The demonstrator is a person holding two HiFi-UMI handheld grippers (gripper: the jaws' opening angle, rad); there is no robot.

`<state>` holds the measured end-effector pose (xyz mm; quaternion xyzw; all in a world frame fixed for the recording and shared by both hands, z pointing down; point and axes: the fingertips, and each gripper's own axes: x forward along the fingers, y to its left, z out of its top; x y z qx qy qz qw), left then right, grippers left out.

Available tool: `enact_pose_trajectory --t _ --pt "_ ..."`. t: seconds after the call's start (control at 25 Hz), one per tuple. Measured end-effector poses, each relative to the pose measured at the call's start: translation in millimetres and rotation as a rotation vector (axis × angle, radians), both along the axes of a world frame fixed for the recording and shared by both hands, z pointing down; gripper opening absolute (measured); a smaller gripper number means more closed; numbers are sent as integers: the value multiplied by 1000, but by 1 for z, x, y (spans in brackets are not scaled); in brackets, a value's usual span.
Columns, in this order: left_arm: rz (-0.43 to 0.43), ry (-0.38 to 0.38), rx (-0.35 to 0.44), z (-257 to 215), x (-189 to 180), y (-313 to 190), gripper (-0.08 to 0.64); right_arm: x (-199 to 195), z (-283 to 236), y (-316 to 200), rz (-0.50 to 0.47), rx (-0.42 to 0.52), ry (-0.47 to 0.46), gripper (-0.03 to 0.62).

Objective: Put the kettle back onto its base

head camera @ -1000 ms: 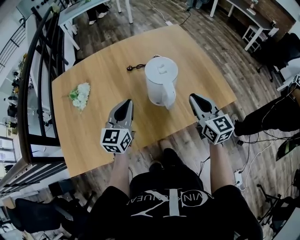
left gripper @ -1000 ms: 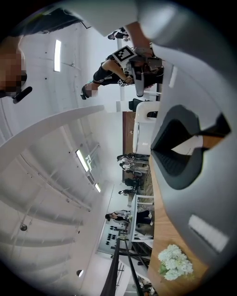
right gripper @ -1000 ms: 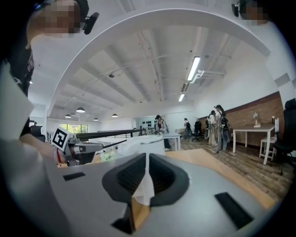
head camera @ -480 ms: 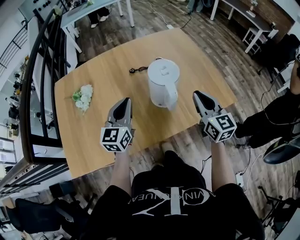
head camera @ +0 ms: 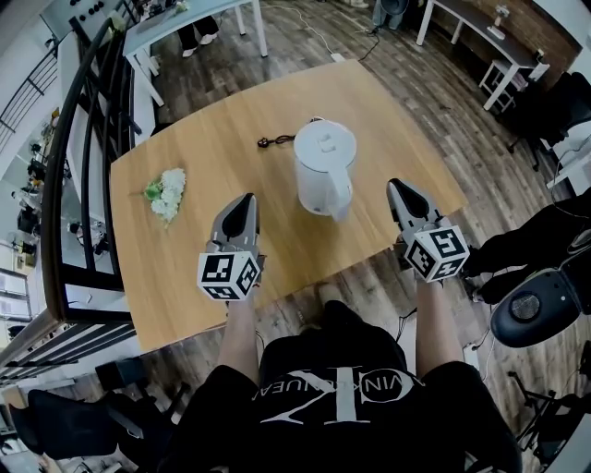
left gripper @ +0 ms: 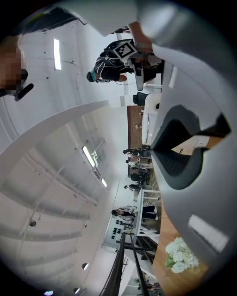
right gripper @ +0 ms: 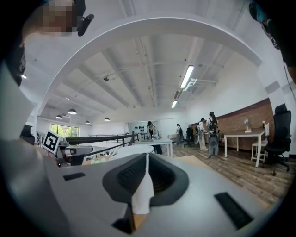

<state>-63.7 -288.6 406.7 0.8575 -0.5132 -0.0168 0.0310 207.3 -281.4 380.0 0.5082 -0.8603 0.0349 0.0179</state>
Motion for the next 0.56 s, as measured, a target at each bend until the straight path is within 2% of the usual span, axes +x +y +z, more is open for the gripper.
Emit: enact_pose_trajectory --t 0.2,0.56 --pt "-21 -14 24 -4 -1 1 11 6 -3 1 15 9 -13 26" --pt "-17 0 5 4 -5 -4 11 -1 -2 -4 20 14 -20 26"
